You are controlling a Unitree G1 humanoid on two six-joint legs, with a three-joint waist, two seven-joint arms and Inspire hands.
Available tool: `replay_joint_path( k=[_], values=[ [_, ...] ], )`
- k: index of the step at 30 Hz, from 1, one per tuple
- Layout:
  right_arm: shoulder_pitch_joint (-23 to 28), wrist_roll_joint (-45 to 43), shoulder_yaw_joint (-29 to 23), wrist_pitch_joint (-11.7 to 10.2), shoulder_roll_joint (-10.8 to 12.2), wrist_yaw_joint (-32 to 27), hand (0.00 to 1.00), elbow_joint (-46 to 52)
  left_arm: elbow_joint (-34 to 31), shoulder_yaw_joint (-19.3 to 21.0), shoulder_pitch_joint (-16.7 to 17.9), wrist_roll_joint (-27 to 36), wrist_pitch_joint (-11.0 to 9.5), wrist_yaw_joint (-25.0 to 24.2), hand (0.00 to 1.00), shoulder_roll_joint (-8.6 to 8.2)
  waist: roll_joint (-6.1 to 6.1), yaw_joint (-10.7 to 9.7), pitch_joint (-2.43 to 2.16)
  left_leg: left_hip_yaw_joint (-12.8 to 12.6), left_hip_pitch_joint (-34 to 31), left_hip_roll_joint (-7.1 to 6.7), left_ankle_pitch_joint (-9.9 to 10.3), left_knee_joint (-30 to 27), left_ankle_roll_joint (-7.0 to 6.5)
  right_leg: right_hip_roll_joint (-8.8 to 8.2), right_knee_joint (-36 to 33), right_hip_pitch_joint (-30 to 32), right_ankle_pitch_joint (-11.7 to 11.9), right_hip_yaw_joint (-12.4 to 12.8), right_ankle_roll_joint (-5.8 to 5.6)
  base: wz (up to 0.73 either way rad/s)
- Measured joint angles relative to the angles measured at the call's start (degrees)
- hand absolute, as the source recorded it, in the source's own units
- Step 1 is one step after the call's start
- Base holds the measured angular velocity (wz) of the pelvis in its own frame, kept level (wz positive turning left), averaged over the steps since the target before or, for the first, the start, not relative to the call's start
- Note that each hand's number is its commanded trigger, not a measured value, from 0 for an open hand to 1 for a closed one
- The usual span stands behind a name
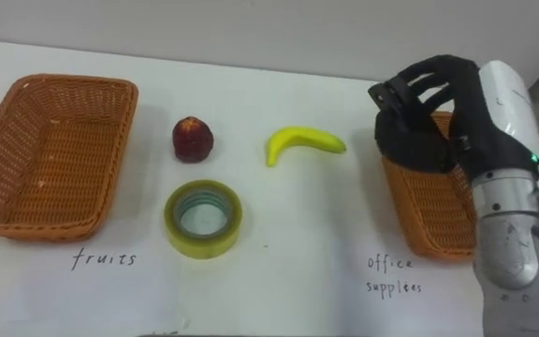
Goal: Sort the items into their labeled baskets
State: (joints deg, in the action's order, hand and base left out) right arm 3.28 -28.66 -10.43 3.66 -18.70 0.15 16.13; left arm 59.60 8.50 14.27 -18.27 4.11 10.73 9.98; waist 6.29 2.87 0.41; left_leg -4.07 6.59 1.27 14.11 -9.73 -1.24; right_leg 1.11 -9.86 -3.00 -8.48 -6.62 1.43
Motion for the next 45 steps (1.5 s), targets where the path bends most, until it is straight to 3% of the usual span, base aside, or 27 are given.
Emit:
replay_joint_path(
  k=[6,10,30,42,44,45],
  values=[
    [0.0,1.9,0.0,-0.1,-0.1,-1.0,1.0,-0.4,-0.1,0.1,1.2,0.0,0.0,0.0,0.0,0.0,0.03,-0.2,-0.11,-0.4,0.1,0.07,0.0,-0.1,0.0,-0.01,0.0,0.0,0.0,0.1,0.0,-0.01],
    [0.0,3.9,0.0,-0.6,-2.0,-1.7,1.0,-2.9,-0.1,0.8,1.5,0.0,0.0,0.0,0.0,0.02,0.1,-0.7,-0.21,-0.3,0.2,0.1,0.0,-0.1,-0.01,-0.03,-0.2,0.0,0.0,0.0,0.0,0.0],
    [0.0,4.8,-2.2,-1.1,-2.1,-3.9,1.0,-10.0,2.5,1.5,1.1,0.0,0.8,-0.1,0.0,0.07,0.05,-1.2,-0.07,-0.5,1.0,0.16,0.0,0.3,0.0,0.08,-0.1,-0.6,0.0,0.3,0.0,0.0],
    [0.0,5.1,-2.1,-1.0,-2.1,-3.9,1.0,-12.7,2.4,1.5,0.9,0.0,1.0,-0.2,0.0,0.06,-0.19,-1.0,-0.33,-0.6,1.0,0.19,0.0,0.3,0.0,0.05,-0.2,-0.4,0.0,0.4,0.0,0.0],
    [0.0,5.1,-2.1,-1.0,-2.1,-3.9,0.16,-12.8,2.4,1.5,1.0,0.0,1.1,-0.2,0.0,0.06,-0.18,-1.0,-0.33,-0.6,1.0,0.2,0.0,0.3,0.0,0.05,-0.3,-0.4,0.0,0.4,0.0,0.0],
    [0.0,5.1,-2.1,-1.0,-2.1,-3.9,0.0,-12.9,2.4,1.5,1.0,0.0,1.1,-0.2,0.0,0.06,-0.17,-1.0,-0.34,-0.6,1.1,0.19,0.0,0.3,0.0,0.05,-0.3,-0.5,0.0,0.5,0.0,0.0]
  ],
)
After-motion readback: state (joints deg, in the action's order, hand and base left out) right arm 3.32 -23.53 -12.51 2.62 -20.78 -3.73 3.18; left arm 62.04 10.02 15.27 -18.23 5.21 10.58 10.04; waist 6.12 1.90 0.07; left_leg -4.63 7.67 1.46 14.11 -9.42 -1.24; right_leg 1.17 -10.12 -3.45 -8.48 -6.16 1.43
